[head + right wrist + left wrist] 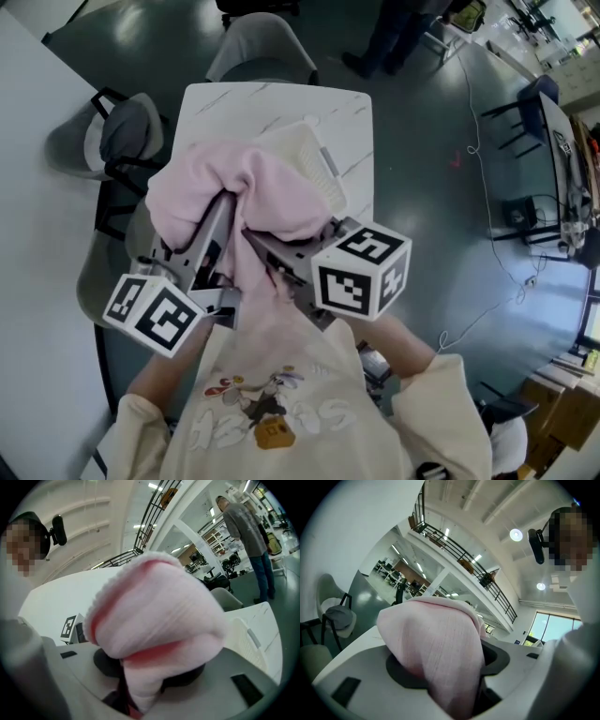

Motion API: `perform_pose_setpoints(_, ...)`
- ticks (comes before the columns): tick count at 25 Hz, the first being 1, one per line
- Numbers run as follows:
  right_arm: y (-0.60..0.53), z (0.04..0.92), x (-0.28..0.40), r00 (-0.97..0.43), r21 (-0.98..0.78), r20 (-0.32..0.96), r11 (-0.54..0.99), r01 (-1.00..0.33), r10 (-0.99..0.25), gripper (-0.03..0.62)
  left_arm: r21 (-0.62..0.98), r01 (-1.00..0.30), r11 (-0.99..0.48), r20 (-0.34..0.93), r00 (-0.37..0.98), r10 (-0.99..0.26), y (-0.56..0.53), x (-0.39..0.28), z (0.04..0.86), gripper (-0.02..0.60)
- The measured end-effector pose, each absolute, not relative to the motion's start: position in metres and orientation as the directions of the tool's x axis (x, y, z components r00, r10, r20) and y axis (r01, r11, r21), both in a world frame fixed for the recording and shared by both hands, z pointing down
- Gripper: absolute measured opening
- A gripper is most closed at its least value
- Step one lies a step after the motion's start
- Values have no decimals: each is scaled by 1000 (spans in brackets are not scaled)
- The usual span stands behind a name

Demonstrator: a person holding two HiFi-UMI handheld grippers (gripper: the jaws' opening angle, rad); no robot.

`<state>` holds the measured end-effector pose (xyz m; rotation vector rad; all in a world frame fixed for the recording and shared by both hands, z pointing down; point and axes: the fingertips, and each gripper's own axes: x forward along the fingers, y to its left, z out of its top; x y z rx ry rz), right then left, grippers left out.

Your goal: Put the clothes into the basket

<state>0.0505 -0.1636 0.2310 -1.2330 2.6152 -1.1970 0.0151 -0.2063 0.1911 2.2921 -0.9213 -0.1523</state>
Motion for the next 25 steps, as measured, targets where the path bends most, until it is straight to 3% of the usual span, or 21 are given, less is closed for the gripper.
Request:
perform_pose_setpoints(10, -202, 211, 58, -725, -603, 265, 477, -639, -636, 181, 593, -604, -533, 72, 699, -712, -239, 18, 169, 279)
perform_pose_setpoints(25, -244, 293, 85, -755, -630, 298, 474, -615, -583, 181, 610, -629, -481, 117, 673, -731, -282, 45, 253, 279)
